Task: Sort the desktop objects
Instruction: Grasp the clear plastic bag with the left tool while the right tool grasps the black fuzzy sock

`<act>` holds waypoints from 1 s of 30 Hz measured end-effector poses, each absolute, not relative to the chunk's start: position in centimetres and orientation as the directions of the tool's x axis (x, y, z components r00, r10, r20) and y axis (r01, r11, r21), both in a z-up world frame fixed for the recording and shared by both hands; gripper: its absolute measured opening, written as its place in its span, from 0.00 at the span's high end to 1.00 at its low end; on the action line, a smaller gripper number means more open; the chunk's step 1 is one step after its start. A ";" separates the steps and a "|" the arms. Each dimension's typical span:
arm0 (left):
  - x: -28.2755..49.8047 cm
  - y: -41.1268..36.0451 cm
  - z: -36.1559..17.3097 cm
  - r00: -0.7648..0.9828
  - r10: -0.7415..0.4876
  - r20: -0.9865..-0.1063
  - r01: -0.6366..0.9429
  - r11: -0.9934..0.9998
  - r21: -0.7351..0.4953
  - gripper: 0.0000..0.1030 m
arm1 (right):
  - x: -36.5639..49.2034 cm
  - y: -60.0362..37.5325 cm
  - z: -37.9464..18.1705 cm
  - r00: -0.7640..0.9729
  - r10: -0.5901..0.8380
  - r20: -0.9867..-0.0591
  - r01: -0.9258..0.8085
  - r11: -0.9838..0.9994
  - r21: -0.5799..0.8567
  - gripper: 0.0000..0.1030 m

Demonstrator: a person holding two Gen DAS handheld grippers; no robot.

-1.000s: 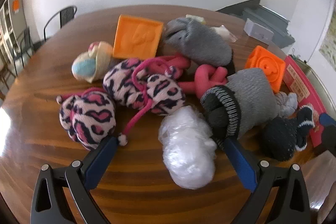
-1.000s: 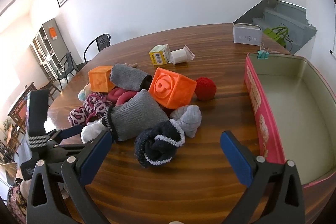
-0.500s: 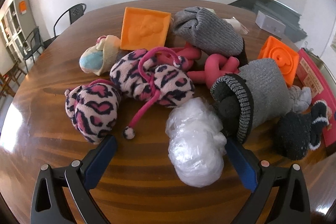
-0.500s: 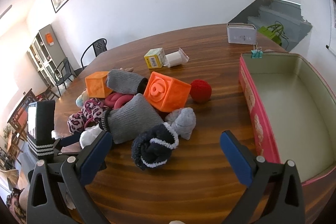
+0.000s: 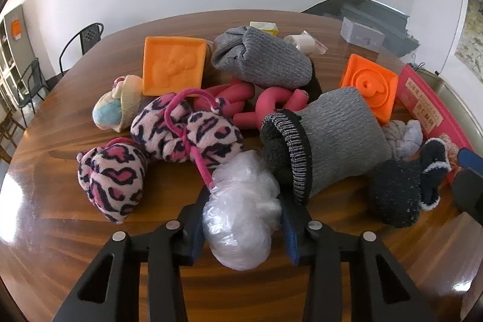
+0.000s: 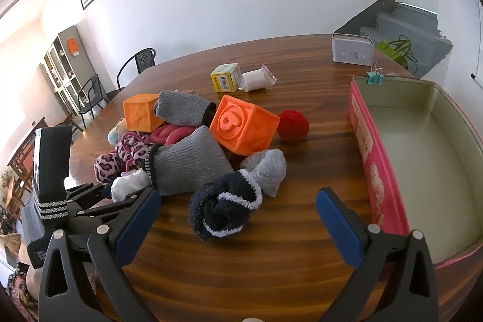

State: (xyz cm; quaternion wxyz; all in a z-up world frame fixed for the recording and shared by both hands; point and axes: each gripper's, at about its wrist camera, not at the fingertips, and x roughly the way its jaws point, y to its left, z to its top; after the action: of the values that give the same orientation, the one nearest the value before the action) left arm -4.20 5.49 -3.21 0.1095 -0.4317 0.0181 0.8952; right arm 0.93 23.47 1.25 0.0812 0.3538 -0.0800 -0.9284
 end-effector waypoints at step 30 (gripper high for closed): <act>0.6 1.0 1.8 -0.733 0.312 -0.604 -0.212 -0.949 -0.232 0.61 | -0.5 22.2 -0.8 -0.687 -0.245 -0.685 0.142 -0.969 0.204 0.58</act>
State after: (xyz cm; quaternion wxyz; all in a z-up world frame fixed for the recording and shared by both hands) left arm 0.61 0.96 1.81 0.1411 -0.3367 -0.0739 0.9280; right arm -0.50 22.18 -0.77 0.1055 0.3816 -0.0674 -0.9158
